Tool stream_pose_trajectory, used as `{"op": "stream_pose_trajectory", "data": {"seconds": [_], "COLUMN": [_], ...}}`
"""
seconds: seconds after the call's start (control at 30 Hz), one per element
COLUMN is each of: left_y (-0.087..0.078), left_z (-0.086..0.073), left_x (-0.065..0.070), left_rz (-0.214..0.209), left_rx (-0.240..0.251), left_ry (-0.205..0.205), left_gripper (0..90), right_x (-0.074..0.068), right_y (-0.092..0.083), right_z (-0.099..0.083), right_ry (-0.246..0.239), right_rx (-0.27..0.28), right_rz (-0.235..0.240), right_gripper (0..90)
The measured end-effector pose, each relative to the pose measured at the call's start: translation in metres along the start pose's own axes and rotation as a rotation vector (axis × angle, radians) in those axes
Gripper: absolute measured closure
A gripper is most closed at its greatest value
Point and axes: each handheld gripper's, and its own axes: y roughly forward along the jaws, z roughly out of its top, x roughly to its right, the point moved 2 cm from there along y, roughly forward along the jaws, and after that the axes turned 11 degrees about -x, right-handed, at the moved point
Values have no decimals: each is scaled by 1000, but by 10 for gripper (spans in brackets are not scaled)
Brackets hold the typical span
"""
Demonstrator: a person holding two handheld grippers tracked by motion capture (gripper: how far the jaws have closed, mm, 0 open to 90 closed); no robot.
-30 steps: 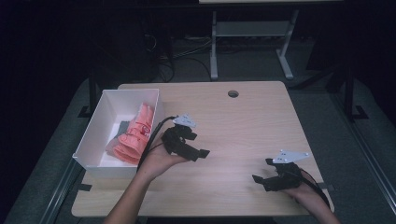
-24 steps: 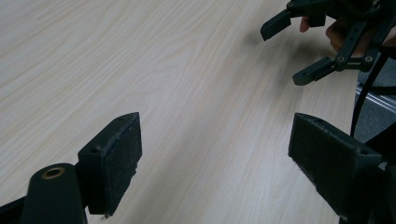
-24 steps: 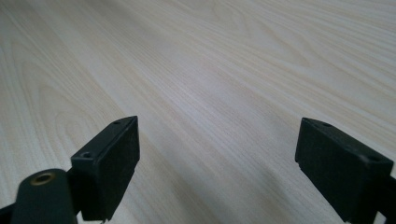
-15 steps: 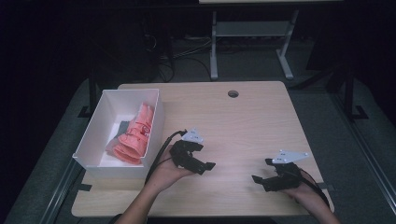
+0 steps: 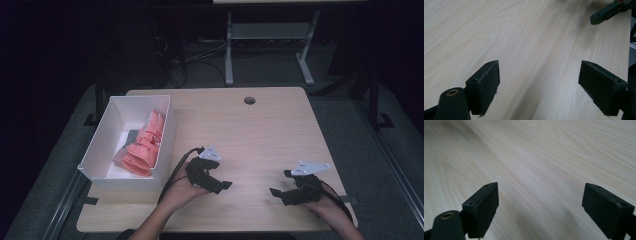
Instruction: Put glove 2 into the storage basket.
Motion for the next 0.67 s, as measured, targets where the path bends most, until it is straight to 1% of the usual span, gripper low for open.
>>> {"op": "stream_pose_trajectory", "data": {"seconds": [0.03,0.07,0.1,0.17,0.27,0.3,0.33,0.37,0.4,0.43,0.47,0.5,0.53,0.57,0.67], "left_y": [1,4,5,9,13,15,15,16,16,17,18,17,18,18,19], "left_z": [-1,-1,-2,-3,-6,-6,-7,-8,-9,-9,-10,-10,-11,-11,-12], "left_x": [0,1,0,1,1,2,1,2,2,2,3,1,1,0,-1], "left_rz": [0,4,5,-2,14,15,14,11,16,20,21,22,19,20,14], "left_rx": [-13,-13,-29,-35,-46,-40,-50,-43,-62,-63,-52,-65,-57,-63,-66], "left_ry": [9,12,23,24,42,34,41,32,41,47,38,49,38,44,42], "left_gripper": [170,170,170,170,170,170,170,170,170,169,169,169,169,169,169], "right_x": [0,0,0,0,0,0,-1,-1,-1,-1,-1,-1,-1,-2,-2], "right_y": [0,0,1,1,1,2,2,2,2,3,3,4,4,4,4], "right_z": [0,0,0,-1,-1,-1,-1,-1,-1,-1,-1,-1,-1,-1,-1], "right_ry": [-2,-2,-4,-5,-8,-9,-7,-9,-14,-17,-18,-20,-22,-24,-27], "right_rx": [0,0,-2,-4,-8,-10,-15,-15,-16,-17,-19,-23,-24,-24,-24], "right_rz": [0,2,2,3,4,4,5,6,6,7,8,9,8,8,7], "right_gripper": [136,136,136,136,136,136,136,136,136,136,136,137,136,136,136]}}
